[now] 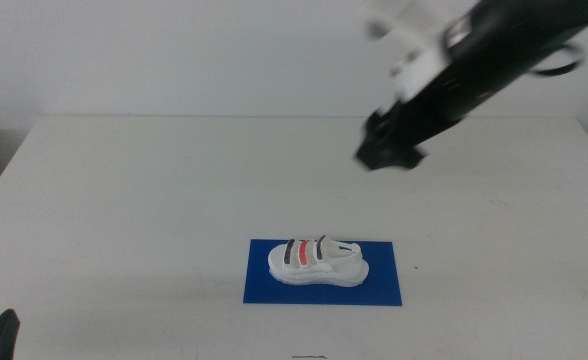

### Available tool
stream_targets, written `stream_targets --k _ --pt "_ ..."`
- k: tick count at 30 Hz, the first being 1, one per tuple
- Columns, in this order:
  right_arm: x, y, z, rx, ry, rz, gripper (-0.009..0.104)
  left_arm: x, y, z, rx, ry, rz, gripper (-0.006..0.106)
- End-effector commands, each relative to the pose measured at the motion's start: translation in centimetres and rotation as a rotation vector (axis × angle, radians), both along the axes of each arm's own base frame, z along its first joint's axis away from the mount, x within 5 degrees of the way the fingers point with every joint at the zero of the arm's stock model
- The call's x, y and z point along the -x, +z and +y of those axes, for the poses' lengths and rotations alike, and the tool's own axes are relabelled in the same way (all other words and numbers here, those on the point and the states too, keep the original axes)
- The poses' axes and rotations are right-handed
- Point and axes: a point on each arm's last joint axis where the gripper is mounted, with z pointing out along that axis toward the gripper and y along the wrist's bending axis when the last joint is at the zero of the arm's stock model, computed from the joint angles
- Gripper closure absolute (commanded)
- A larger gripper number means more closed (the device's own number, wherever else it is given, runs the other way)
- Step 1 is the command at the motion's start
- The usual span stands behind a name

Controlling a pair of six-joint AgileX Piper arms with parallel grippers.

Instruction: Use one arm to grab the shoe from the table and place it on the mat.

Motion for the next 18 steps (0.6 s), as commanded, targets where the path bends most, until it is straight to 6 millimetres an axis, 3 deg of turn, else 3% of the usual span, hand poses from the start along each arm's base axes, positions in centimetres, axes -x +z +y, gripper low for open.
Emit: stream_targets --k 1,5,10,18 --pt "1.5 4.2 -2.9 -0.072 -0.074 -0.081 0.004 0.1 1.0 0.0 0.022 0.001 -0.105 0.007" --pt "2.4 6.1 -7.0 -0.107 -0.185 -0.1 0.004 0.1 1.0 0.0 0.022 0.001 -0.105 0.007" --pt "5.4 6.2 -11.7 -0.208 -0.288 -0.245 0.004 0.1 1.0 0.0 0.022 0.001 -0.105 0.007" --pt "11.5 3.1 -16.8 -0.366 -0.567 -0.507 0.004 0.1 1.0 0.0 0.022 0.001 -0.105 0.007"
